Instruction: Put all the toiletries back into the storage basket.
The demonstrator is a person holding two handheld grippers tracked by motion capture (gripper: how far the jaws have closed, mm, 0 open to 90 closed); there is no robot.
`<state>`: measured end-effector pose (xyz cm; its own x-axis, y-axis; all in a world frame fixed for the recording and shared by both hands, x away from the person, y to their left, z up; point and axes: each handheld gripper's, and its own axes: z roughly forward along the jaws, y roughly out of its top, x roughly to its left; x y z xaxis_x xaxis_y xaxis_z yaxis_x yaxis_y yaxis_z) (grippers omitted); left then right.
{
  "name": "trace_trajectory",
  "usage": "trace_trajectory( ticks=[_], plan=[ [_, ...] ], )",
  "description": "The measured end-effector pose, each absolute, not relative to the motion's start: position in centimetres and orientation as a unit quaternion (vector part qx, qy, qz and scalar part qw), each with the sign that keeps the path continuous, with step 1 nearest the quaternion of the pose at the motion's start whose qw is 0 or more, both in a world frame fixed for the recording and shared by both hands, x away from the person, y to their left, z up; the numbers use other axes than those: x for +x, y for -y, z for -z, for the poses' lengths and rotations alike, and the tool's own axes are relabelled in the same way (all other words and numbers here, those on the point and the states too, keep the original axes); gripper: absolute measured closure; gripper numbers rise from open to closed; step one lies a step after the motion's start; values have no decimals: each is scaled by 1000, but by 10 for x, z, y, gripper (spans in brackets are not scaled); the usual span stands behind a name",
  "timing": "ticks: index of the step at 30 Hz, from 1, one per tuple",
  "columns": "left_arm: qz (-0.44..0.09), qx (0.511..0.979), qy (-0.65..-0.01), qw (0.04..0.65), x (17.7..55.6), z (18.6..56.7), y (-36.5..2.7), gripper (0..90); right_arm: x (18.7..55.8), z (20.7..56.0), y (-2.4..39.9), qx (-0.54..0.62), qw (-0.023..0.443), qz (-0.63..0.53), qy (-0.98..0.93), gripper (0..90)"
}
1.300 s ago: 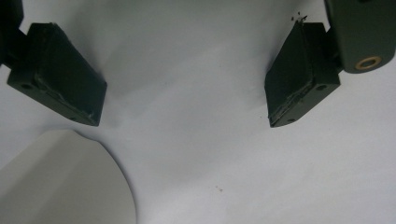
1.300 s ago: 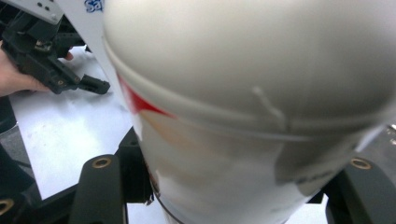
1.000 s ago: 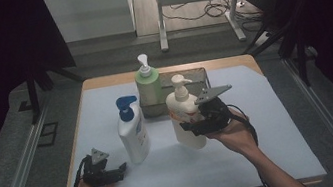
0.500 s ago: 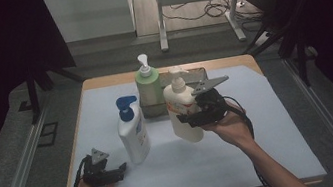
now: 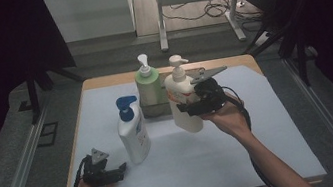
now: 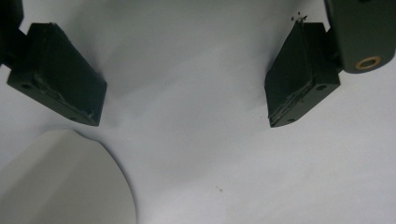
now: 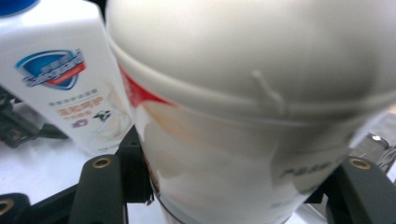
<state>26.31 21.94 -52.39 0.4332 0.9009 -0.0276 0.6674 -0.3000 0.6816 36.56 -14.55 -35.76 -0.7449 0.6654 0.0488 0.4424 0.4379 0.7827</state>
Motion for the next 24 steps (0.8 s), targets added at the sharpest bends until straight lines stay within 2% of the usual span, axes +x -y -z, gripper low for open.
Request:
trace_trajectory(
  ticks=[24],
  plan=[
    [-184,785,-500,317,263,524,-219,129,400,345,141,355,160,-416,-822,377]
  ],
)
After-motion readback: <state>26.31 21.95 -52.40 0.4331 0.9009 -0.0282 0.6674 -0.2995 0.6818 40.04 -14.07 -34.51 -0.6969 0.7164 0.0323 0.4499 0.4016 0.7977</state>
